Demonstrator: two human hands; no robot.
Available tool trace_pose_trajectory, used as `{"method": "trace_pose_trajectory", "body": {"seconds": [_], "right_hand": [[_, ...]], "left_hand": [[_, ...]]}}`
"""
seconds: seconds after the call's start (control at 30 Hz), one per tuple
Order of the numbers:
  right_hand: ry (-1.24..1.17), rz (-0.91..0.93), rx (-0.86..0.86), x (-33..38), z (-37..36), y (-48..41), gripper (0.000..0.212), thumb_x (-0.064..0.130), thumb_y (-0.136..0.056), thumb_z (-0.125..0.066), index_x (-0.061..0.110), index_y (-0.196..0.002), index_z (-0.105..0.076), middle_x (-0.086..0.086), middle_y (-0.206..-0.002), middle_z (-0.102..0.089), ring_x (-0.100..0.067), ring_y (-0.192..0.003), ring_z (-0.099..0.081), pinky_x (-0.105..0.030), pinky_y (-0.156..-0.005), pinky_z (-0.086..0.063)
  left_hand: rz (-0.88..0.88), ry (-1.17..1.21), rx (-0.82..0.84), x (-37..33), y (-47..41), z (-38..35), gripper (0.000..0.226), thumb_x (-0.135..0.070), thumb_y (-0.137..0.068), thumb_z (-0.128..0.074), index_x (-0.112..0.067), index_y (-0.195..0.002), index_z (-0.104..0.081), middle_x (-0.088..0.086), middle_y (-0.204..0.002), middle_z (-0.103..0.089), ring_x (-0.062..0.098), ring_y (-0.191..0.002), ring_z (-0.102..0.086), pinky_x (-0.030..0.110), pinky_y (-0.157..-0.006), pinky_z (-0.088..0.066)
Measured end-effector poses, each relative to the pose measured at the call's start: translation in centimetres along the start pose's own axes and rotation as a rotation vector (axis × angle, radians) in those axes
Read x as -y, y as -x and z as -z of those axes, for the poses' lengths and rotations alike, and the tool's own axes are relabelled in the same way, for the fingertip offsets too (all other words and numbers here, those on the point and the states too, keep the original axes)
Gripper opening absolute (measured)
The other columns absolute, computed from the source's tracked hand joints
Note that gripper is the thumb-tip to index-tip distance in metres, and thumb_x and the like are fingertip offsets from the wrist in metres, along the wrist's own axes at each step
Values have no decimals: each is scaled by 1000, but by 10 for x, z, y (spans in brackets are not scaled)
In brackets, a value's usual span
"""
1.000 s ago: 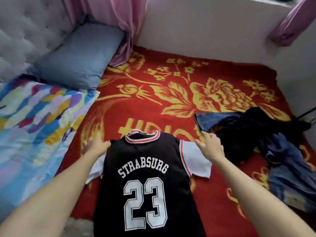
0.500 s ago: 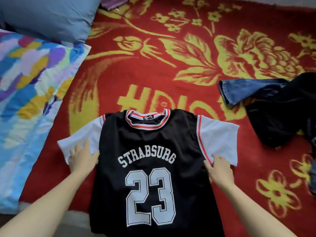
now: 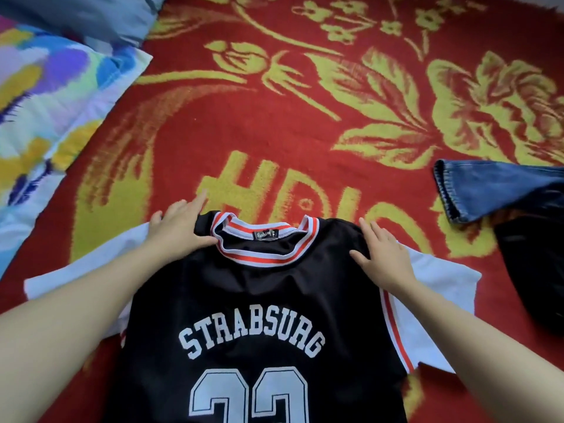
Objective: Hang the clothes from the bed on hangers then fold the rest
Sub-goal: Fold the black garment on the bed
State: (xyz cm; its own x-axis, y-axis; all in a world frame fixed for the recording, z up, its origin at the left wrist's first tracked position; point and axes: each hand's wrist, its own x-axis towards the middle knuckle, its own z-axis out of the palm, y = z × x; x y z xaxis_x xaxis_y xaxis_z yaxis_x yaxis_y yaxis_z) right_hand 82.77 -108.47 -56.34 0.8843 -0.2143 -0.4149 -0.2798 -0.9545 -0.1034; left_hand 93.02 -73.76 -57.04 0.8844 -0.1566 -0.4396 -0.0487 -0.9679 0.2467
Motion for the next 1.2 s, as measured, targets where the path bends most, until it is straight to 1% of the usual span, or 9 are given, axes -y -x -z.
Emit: {"method": "trace_pose_trajectory", "body": {"seconds": [0.1,0.2,0.33,0.47,0.6,0.67,0.73,0.9,1.2], "right_hand": [[152,-83,2,1,-1,-6,60,37,-94,-50,18,-145,-25,-9,-129,-49,-28,-122,-40,-39,-97,-33],[180,-82,-171,-8,7,-4,25,28,-93,-50,9,-106,-60,-9,-103,-60,-30,-104,-47,-36,-79,-26],[-55,-195,-467,-30,64,-20,16,13,-86,-59,1,-91,-68,-25,-92,-61,-40,-97,-49,-39,-76,-26],[-168,-384,-414,-33,117,-69,27,17,-90,-48,7,-113,-60,-26,-117,-52,-40,-117,-38,-45,-93,-31],[-223,-398,-218,-33,108,-79,74,41,-86,-61,14,-145,-25,-19,-145,-30,-35,-135,-23,-52,-103,-28],[-181,-334,-170,-44,78,-62,81,42,-87,-60,13,-149,-16,-20,-148,-25,-36,-137,-22,-51,-106,-26],[-146,-362,-175,-65,45,-38,75,39,-88,-59,13,-148,-20,-24,-145,-28,-40,-133,-26,-51,-105,-28],[-393,-893,-186,-114,-5,11,85,42,-84,-64,8,-147,-20,-28,-147,-23,-44,-133,-25,-55,-104,-25],[-924,-1103,-431,-100,-13,-2,49,15,-75,-74,-13,-110,-53,-20,-112,-58,-32,-99,-58,-40,-83,-46]], "left_hand": [[4,-93,-33,-11,-3,-12,63,-44,-87,-59,-31,-143,-33,8,-130,-54,24,-126,-39,41,-105,-22],[66,114,-209,-8,-5,2,25,-36,-87,-62,-23,-108,-66,10,-108,-67,27,-111,-55,36,-95,-33],[17,398,-441,-18,-25,58,16,-23,-83,-69,-16,-96,-73,12,-104,-70,30,-106,-61,45,-94,-42],[104,276,-575,-58,-65,95,42,-51,-88,-55,-27,-122,-62,17,-121,-55,34,-122,-40,46,-100,-27],[217,177,-350,-63,-72,70,69,-61,-91,-37,-36,-149,-10,15,-156,-9,33,-142,-4,52,-111,-9],[276,73,-272,-40,-53,40,73,-62,-91,-36,-34,-150,-4,13,-158,4,33,-143,6,55,-112,-5],[381,35,-270,-7,-32,15,75,-61,-90,-38,-29,-150,-8,17,-157,2,36,-143,4,58,-111,-6],[705,326,-259,74,-7,-14,84,-53,-86,-55,-16,-148,-12,27,-152,-14,50,-136,-16,61,-110,-15],[952,653,-552,53,-6,-4,83,-16,-76,-69,-11,-144,-22,20,-141,-38,35,-122,-47,47,-101,-41]]}}
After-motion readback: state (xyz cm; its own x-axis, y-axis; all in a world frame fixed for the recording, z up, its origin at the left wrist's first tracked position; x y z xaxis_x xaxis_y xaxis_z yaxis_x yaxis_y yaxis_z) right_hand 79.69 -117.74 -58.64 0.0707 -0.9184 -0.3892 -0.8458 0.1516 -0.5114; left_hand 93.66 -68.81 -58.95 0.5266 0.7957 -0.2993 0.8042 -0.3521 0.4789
